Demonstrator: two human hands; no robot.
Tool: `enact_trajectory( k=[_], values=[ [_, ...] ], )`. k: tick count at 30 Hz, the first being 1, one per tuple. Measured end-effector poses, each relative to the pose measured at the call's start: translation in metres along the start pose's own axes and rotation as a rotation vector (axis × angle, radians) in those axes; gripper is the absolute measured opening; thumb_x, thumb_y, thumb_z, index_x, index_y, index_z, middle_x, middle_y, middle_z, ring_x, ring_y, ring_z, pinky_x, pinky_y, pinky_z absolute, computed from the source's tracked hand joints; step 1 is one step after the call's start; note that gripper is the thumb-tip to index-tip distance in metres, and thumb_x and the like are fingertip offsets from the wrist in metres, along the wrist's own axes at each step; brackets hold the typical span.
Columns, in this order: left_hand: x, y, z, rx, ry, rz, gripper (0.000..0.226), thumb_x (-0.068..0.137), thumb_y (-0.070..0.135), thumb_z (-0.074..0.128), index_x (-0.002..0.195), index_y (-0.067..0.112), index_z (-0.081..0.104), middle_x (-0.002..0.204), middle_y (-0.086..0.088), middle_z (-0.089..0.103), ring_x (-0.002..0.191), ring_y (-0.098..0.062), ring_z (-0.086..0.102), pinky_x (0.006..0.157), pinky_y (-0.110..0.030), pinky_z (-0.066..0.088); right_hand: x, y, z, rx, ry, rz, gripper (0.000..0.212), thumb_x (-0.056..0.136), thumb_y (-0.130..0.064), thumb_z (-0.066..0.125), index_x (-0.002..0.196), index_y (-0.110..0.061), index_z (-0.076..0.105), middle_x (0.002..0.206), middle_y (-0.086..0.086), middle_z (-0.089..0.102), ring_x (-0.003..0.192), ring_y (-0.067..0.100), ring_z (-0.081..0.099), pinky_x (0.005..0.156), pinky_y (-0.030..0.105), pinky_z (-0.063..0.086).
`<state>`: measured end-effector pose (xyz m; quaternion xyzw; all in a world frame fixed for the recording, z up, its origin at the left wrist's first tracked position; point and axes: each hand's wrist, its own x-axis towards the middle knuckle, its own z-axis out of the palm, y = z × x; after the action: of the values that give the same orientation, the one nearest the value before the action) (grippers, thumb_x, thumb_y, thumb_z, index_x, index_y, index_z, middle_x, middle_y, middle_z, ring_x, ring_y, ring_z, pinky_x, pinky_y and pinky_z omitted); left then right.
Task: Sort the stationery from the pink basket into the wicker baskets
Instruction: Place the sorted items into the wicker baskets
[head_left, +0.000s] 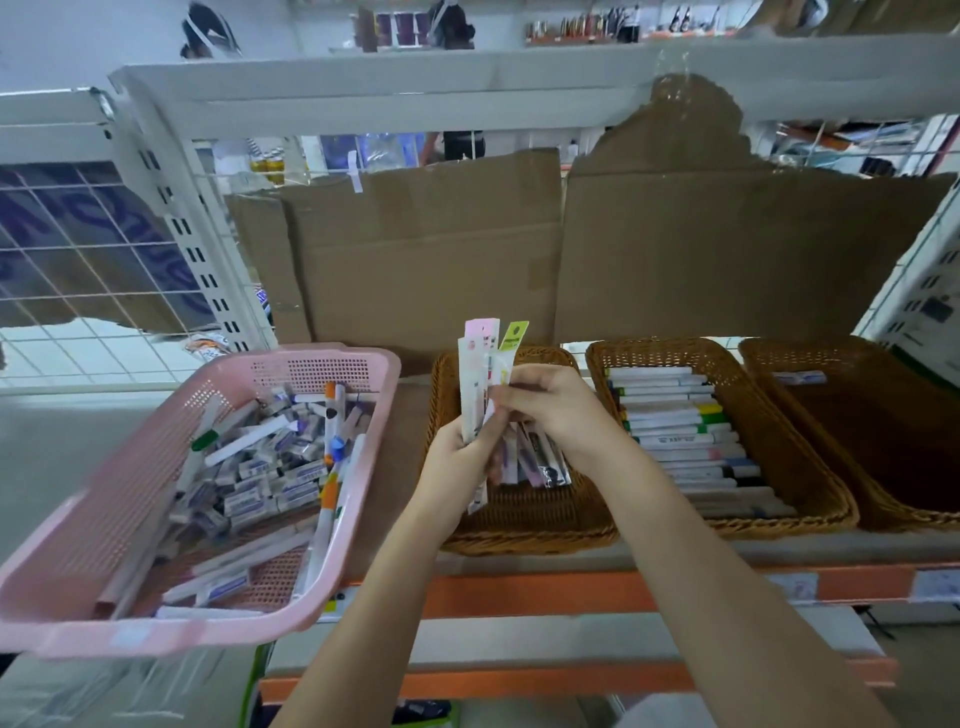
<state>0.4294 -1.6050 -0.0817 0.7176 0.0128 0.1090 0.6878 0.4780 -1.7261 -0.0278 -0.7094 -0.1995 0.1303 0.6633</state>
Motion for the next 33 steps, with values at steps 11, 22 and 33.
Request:
enact_trajectory(
  k=[11,22,33],
  values=[
    [0.002,0.004,0.0,-0.021,0.055,0.006,0.049,0.097,0.04,0.046,0.059,0.018,0.068,0.062,-0.009,0.068,0.054,-0.016,0.063,0.054,-0.021,0.049,0.006,-0.006,-0.005,0.004,0.137,-0.048,0.015,0.092,-0.007,0.057,0.092,-0.018,0.067,0.096,0.005,0.071,0.09,0.021,0.068,0.084,0.034,0.055],
    [0.002,-0.008,-0.009,0.049,0.176,0.022,0.028,0.098,0.033,0.044,0.095,0.015,0.066,0.071,0.002,0.072,0.062,-0.014,0.068,0.055,-0.021,0.053,0.012,-0.015,-0.042,0.107,0.306,-0.052,0.017,0.094,-0.005,0.054,0.089,-0.017,0.064,0.085,-0.004,0.069,0.074,0.004,0.068,0.063,0.02,0.056],
    [-0.01,-0.002,-0.01,0.062,0.221,0.091,0.03,0.089,0.053,0.041,0.076,0.037,0.062,0.048,0.012,0.041,0.042,-0.001,0.035,0.041,-0.014,0.031,0.056,0.034,-0.021,-0.095,0.201,0.361,0.004,0.087,-0.006,0.065,0.087,-0.01,0.066,0.106,0.015,0.069,0.092,0.03,0.067,0.082,0.042,0.056]
  ],
)
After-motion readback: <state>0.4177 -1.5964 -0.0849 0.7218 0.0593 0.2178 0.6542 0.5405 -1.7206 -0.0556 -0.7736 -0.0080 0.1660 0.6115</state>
